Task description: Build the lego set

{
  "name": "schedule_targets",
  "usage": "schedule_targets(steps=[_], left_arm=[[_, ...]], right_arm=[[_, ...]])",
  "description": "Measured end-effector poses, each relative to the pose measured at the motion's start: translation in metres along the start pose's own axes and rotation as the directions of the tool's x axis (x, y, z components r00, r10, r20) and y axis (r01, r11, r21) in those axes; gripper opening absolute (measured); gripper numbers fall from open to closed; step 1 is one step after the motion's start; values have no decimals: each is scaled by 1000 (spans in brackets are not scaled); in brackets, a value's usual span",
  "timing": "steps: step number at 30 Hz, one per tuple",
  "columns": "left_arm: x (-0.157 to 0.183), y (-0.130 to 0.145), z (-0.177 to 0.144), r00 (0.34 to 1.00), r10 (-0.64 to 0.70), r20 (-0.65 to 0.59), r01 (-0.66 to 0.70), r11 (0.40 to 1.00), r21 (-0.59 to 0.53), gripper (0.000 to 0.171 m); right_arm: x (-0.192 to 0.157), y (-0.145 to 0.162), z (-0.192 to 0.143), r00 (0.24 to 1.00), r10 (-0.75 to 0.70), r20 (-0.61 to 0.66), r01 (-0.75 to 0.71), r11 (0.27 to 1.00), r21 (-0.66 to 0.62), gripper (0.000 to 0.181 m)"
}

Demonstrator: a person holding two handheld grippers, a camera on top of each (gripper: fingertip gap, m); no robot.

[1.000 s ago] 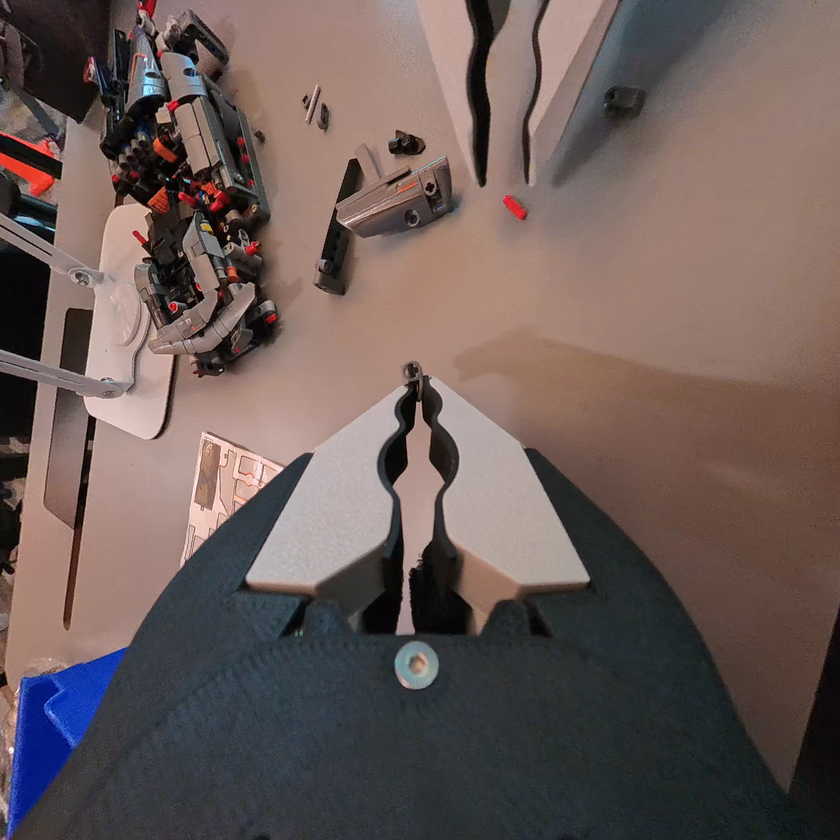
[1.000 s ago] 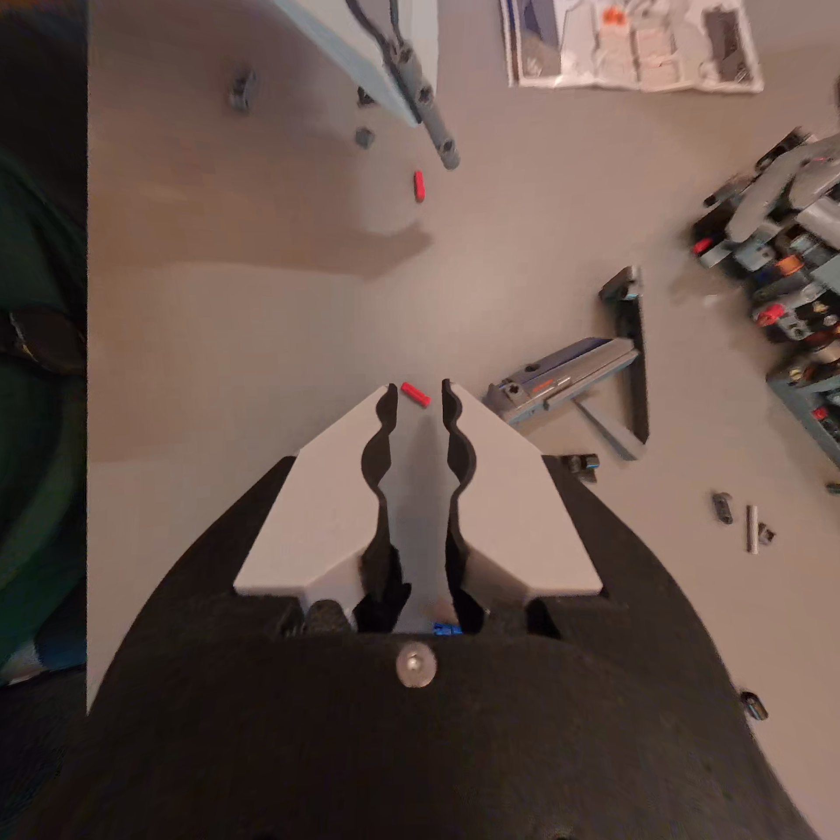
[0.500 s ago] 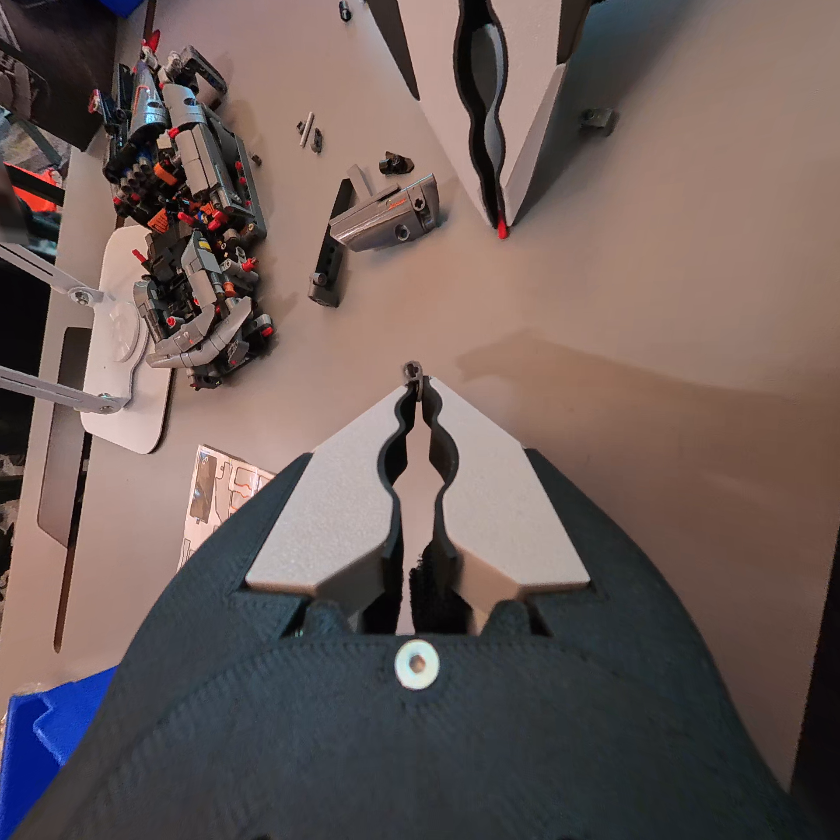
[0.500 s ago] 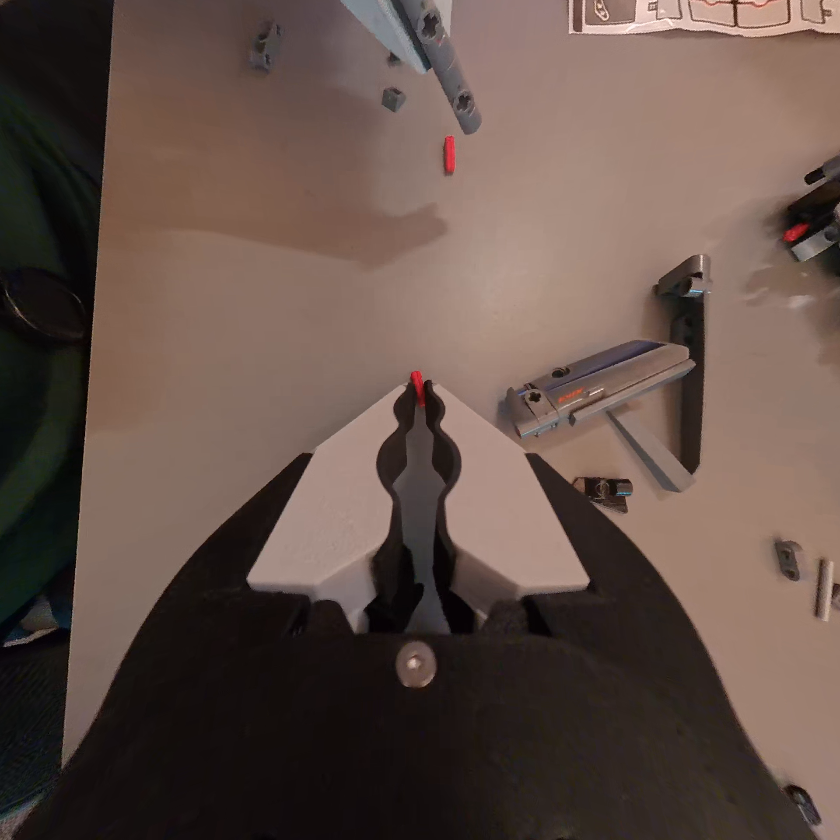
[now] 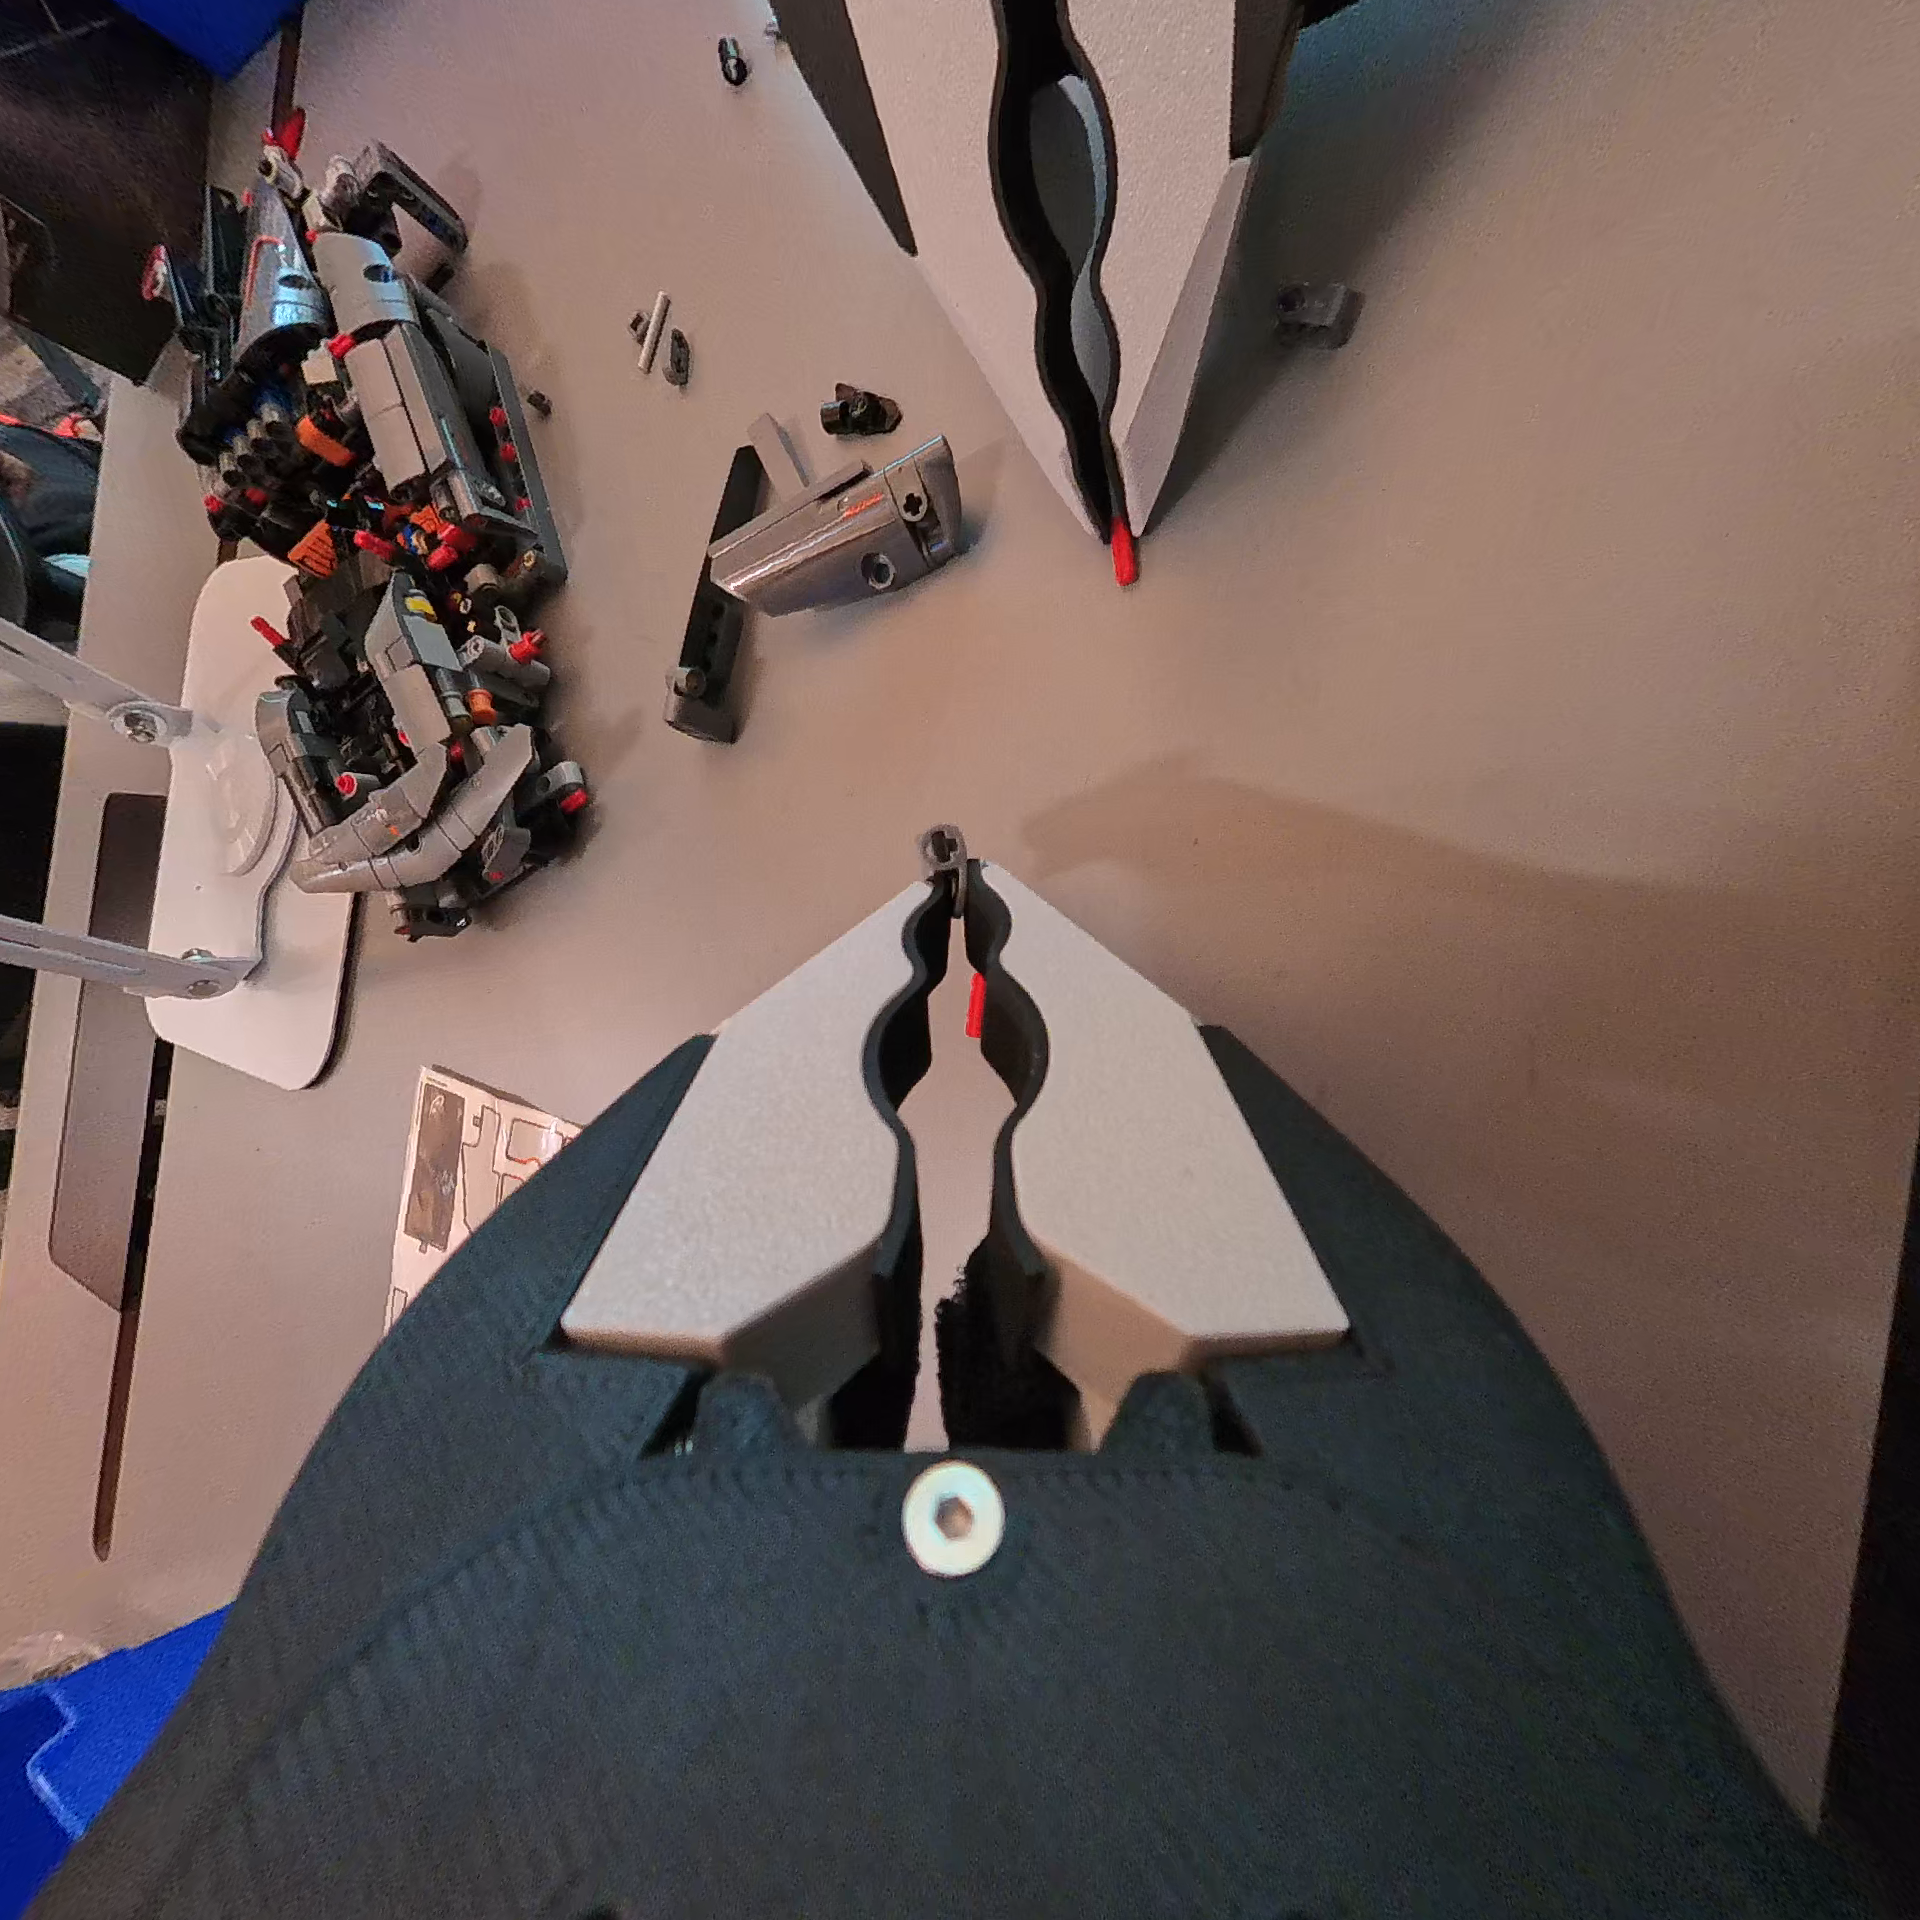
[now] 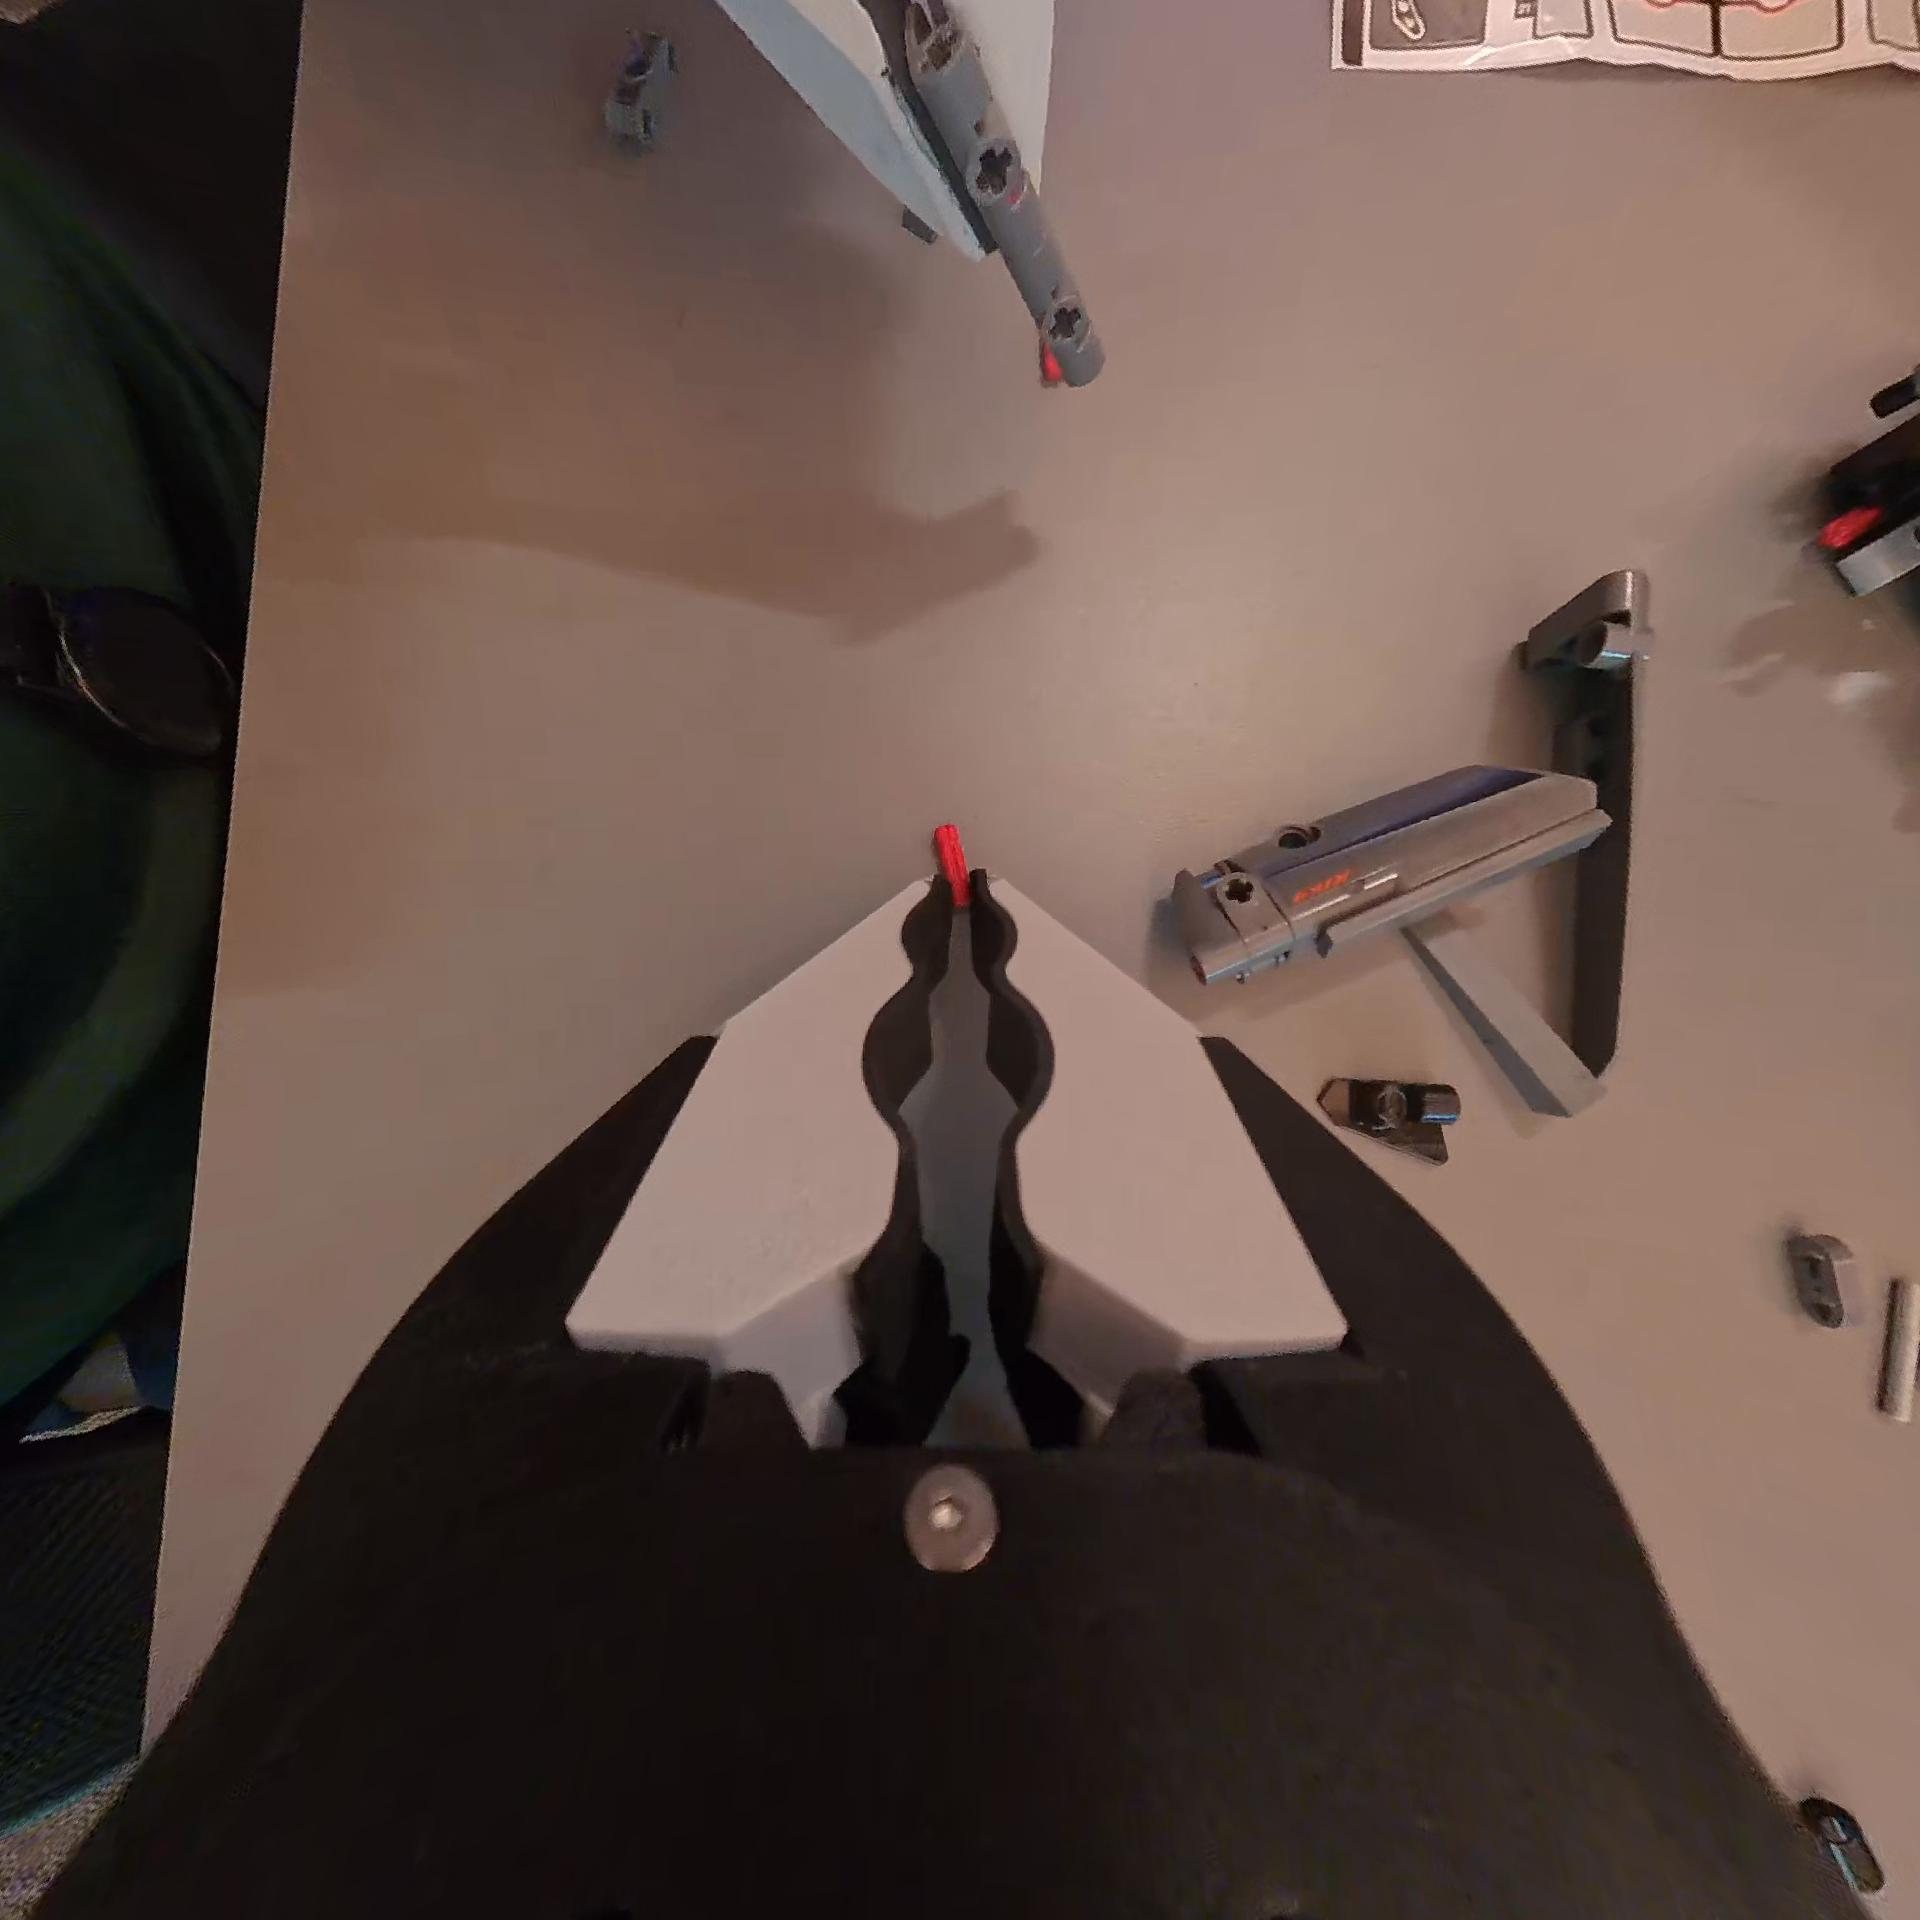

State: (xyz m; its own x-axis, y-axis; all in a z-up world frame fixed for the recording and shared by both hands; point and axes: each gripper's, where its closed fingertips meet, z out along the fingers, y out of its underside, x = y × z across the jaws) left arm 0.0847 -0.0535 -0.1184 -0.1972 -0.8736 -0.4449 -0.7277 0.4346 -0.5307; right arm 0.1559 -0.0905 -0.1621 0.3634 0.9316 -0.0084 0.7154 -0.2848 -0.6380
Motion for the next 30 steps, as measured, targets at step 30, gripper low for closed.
schedule_targets(steps=[30], left_arm=[[-1,-11,18,998,52,24,-51,998,-45,0]], right_arm=[[16,-73,-8,944,-129,-303,194,962,194,0]])
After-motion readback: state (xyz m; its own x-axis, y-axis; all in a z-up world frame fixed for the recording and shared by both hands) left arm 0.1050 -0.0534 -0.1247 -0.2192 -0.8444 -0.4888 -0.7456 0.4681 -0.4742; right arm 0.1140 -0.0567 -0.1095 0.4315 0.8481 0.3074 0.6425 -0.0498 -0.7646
